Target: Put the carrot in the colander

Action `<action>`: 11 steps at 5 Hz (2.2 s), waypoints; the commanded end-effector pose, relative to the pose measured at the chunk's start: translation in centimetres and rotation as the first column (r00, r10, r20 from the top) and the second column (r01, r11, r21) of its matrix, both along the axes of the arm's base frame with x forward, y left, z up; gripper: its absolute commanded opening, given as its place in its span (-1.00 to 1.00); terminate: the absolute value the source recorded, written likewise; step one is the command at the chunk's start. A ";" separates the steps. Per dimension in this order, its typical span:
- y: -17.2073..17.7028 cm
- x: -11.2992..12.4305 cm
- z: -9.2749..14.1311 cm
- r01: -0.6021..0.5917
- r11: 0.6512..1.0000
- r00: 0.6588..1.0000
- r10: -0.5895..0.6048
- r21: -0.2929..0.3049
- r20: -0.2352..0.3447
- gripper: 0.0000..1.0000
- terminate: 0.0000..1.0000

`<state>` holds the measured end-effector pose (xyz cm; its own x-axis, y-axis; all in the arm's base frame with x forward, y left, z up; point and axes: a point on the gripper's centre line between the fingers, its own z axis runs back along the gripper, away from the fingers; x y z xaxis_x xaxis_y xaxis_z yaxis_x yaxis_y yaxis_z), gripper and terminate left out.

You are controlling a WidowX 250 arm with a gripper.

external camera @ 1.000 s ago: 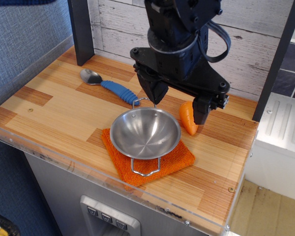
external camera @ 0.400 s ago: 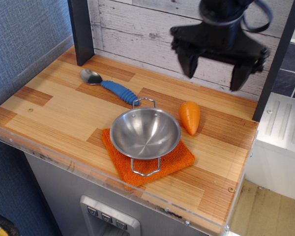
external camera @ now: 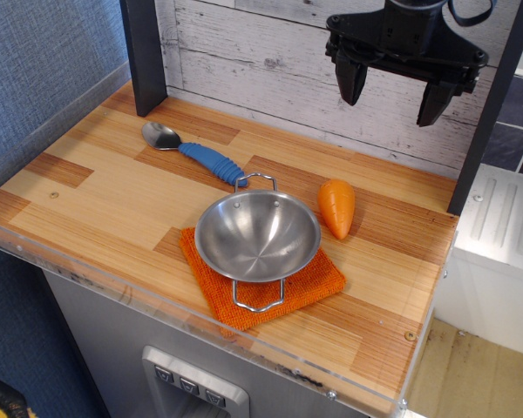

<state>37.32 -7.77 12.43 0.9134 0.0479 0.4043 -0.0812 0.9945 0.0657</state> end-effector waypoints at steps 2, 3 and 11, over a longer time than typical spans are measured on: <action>0.5 0.7 -2.8 0.020 1.000 0.997 -0.018 0.019 -0.069 1.00 -1.00; 0.6 0.2 -3.7 0.021 1.000 0.995 -0.020 0.014 -0.094 1.00 -1.00; 2.1 -0.7 -9.5 0.033 0.999 0.983 -0.027 0.027 -0.183 1.00 -1.00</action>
<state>36.26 -5.93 1.77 0.9803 0.0047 0.1973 -0.0281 0.9928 0.1162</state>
